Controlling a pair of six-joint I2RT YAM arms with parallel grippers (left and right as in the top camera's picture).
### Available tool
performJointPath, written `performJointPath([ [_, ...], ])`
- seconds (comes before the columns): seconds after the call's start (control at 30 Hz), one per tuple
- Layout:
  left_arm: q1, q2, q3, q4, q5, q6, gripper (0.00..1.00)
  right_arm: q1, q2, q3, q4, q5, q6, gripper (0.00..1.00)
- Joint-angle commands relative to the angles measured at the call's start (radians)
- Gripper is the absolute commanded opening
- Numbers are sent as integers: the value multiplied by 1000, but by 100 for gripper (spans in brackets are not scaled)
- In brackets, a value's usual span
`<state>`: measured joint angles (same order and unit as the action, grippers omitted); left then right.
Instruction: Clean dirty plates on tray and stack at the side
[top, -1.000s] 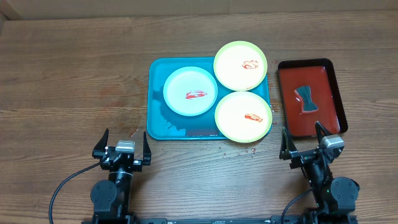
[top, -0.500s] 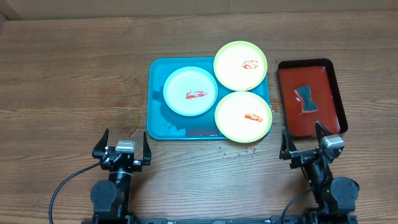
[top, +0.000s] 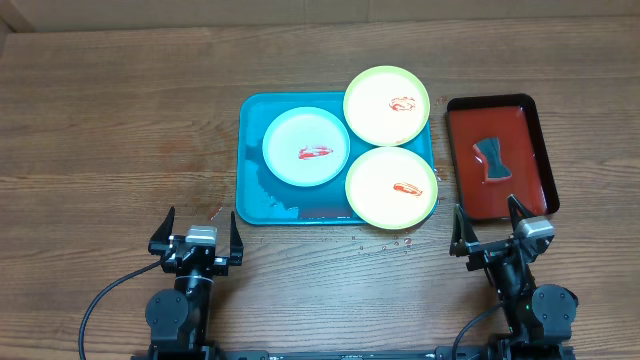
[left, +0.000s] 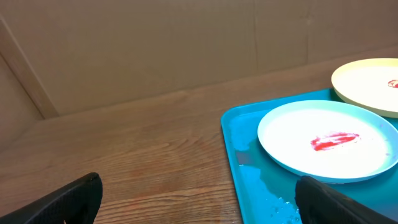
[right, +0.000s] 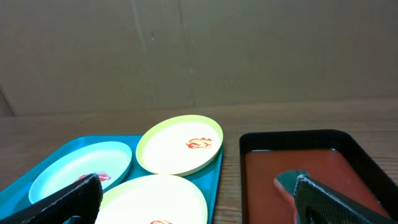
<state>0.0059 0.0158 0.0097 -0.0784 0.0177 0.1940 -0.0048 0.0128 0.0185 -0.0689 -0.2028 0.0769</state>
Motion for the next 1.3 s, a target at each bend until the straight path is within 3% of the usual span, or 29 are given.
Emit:
performJointPath([
  [0.0,-6,-10,-5,1,0,8,100,6,-10,-11,4,-20,7,100],
  [0.57,-6,-10,-3,17,14,-18,100,5,-10,0,10,-101,62,100],
  [0.8,-6,-9,63,-24,113,-58,100,5,-10,73,-4,-114,62,100],
  [1.03,-6,75,247,-88,113,-101,100,3,18,260,-91,-108,54,100],
  [1.27,-6,370,500,-172,169,-139,100,3,217,565,-291,-63,46,100],
])
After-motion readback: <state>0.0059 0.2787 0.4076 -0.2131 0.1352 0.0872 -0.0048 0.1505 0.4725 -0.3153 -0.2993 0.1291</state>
